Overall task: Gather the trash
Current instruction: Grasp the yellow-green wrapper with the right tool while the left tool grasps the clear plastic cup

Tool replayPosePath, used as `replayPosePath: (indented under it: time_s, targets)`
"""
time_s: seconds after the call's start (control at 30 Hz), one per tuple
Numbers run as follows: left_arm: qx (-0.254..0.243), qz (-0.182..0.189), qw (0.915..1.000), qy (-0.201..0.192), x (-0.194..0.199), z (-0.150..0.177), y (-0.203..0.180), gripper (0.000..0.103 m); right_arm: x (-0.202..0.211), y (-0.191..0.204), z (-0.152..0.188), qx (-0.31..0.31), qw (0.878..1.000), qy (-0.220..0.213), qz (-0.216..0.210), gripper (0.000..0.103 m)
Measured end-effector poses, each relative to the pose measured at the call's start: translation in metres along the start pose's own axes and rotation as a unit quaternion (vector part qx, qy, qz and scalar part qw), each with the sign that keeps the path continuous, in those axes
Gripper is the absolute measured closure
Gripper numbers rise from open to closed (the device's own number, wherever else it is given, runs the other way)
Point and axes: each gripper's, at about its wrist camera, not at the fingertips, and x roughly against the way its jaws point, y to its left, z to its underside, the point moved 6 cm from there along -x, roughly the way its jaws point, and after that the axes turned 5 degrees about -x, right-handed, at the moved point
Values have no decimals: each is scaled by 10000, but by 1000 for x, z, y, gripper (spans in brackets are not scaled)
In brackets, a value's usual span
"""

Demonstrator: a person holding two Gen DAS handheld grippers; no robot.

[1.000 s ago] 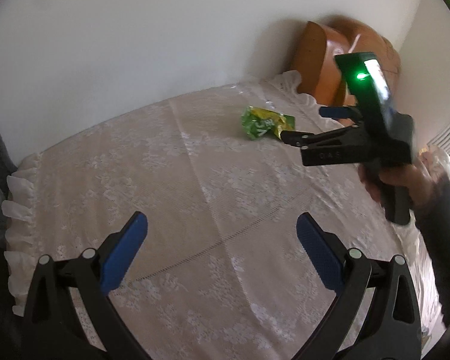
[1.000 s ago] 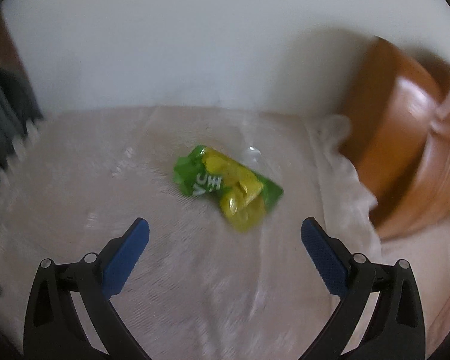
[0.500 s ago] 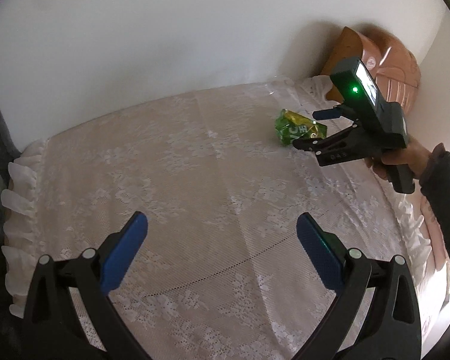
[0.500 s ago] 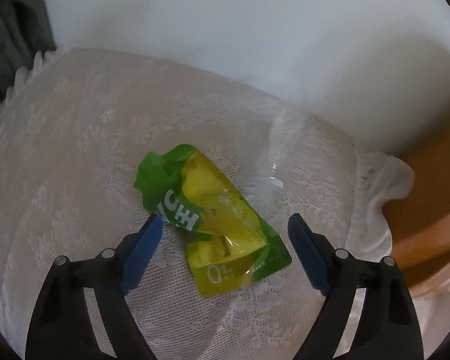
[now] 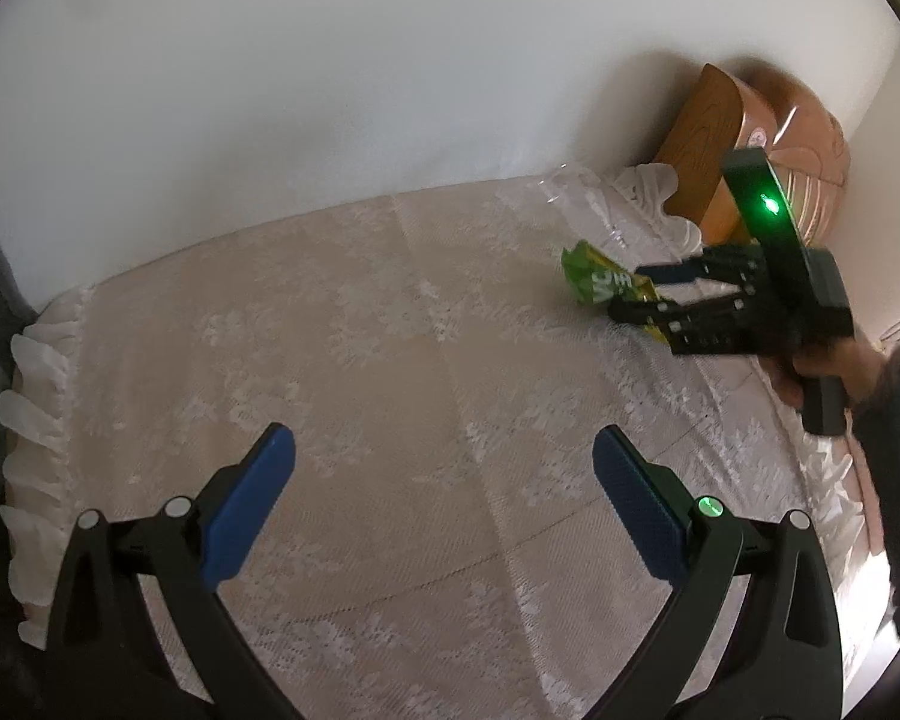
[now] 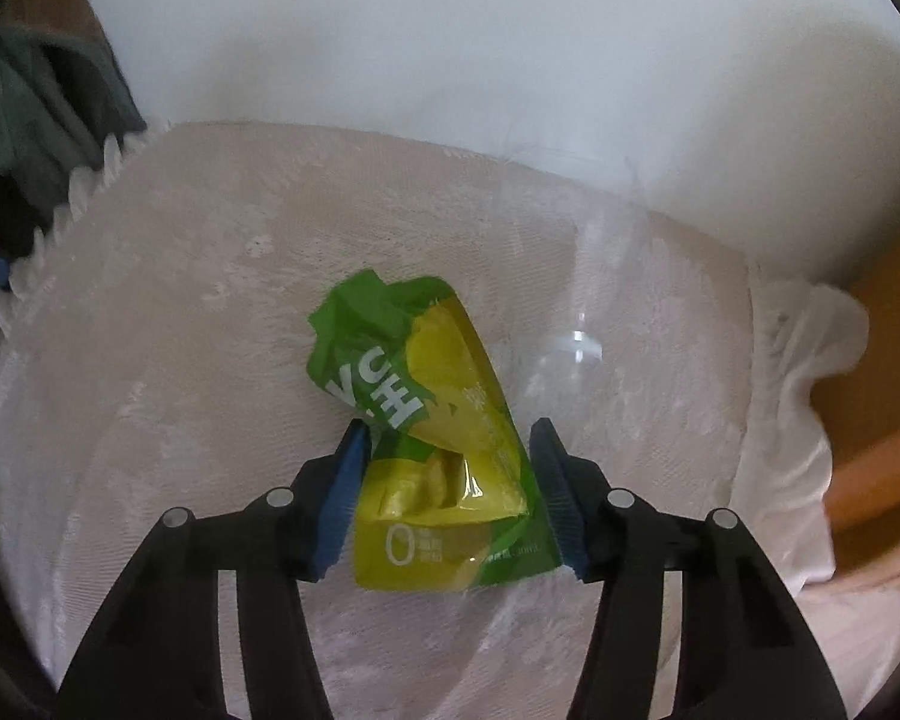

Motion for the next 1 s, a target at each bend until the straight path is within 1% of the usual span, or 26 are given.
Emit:
replayPosePath:
  time_s: [0.03, 0.1, 0.17, 0.23, 0.33, 0.4, 0.43, 0.47, 0.57, 0.63, 0.67, 0.8, 0.93, 1.0]
  targets:
    - [7, 54, 10000, -22, -1, -4, -3, 8, 2, -2, 2, -37, 10000, -11, -9, 48]
    - [25, 143, 9999, -51, -3, -12, -9, 8, 15, -8, 15, -410, 9990, -149, -141, 48]
    - [47, 261, 9996, -50, -8, -21, -17, 8, 27, -17, 33, -831, 9958, -301, -256, 48]
    - [66, 396, 9992, -12, -17, -30, -26, 8, 35, -23, 52, -1126, 9925, -415, -235, 48]
    - [129, 567, 9983, 81, -40, -51, -45, 8, 52, -32, 73, -1553, 9858, -598, -221, 48]
    - [193, 621, 9978, 137, -56, -64, -55, 8, 61, -34, 84, -1665, 9836, -685, -143, 48]
    - [240, 656, 9975, 141, -69, -77, -64, 8, 65, -36, 88, -1713, 9825, -723, -114, 48]
    - [243, 659, 9974, 148, -79, -84, -71, 8, 73, -37, 98, -1839, 9796, -814, -45, 48]
    - [263, 562, 9979, 209, -113, -111, -88, 8, 83, -38, 108, -2002, 9751, -950, 41, 48]
    - [372, 495, 9974, 371, -140, -127, -97, 8, 82, -35, 111, -2053, 9738, -972, 62, 48]
    - [432, 481, 9969, 445, -149, -130, -99, 8, 84, -35, 116, -2061, 9733, -1003, 136, 48]
    - [780, 337, 9942, 662, -180, -136, -99, 8, 80, -31, 117, -2094, 9725, -1002, 172, 48]
    - [881, 181, 9933, 729, -194, -138, -98, 8, 71, -25, 118, -2036, 9742, -938, 257, 48]
    - [937, 130, 9929, 728, -199, -138, -98, 9, 68, -22, 120, -2002, 9750, -921, 286, 48]
